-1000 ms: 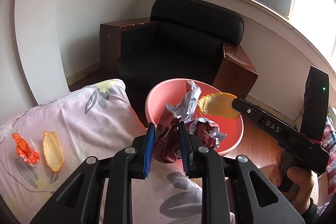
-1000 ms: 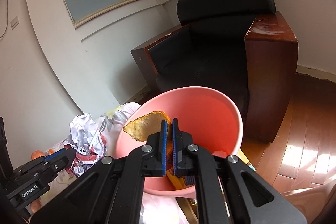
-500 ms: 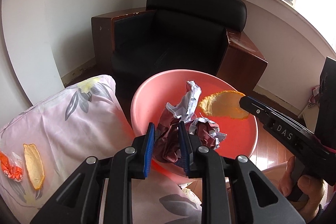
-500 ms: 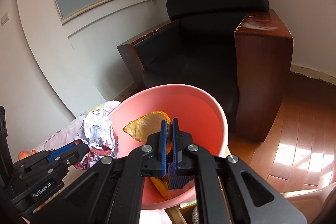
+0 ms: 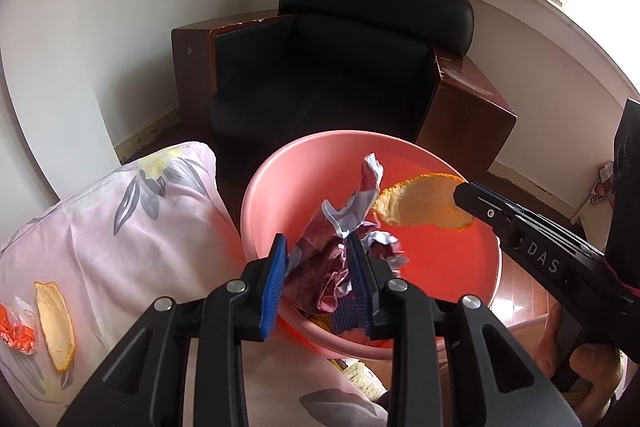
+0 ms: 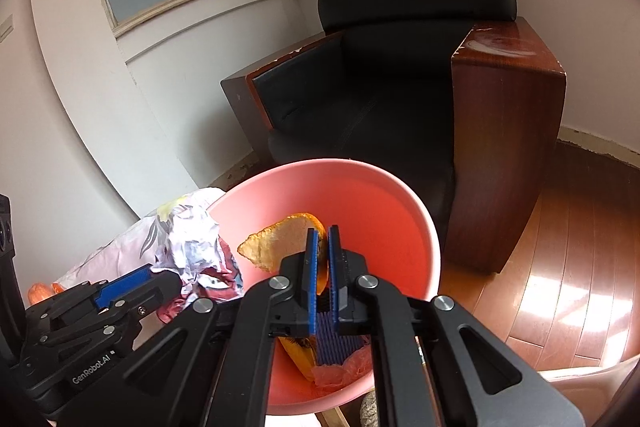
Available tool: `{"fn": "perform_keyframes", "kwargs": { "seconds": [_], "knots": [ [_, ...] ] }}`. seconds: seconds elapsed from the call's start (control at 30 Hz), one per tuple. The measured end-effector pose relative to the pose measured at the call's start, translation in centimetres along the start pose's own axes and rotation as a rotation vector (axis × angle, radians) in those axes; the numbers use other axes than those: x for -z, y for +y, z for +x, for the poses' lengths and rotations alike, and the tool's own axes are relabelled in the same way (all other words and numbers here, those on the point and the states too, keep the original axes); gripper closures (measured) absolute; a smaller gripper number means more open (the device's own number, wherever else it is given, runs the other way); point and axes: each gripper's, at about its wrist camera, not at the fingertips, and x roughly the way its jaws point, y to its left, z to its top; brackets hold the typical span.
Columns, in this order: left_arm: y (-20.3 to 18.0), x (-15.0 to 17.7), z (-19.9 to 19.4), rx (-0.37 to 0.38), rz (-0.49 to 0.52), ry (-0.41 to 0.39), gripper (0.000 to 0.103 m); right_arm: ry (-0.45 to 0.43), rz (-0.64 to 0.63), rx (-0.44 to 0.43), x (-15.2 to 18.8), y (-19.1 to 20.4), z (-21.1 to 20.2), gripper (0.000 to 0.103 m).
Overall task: Collect trash
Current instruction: 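Open both tools to drop the wrapper and peel into the bucket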
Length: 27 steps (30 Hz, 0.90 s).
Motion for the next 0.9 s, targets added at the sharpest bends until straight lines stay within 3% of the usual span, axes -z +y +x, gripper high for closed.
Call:
{"fn": "perform_keyframes", "kwargs": {
  "seconds": [0.1, 0.33, 0.9],
  "knots": [
    [0.2, 0.0, -0.2, -0.008, -0.003, -0.009, 0.067, 0.007, 0.015, -0.003, 0.0, -0.1, 0.0, 0.096],
    [0.4, 0.0, -1.4, -0.011, -0.004, -0.031, 0.062, 0.003, 0.029, -0.021, -0.2, 0.0, -0.5, 0.081],
    [2.6, 2.0, -8.4, -0.011, -0.048, -0.103, 0.056, -0.007, 0.015, -0.093, 1.8, 3.2, -5.0, 0.081]
  ]
}}
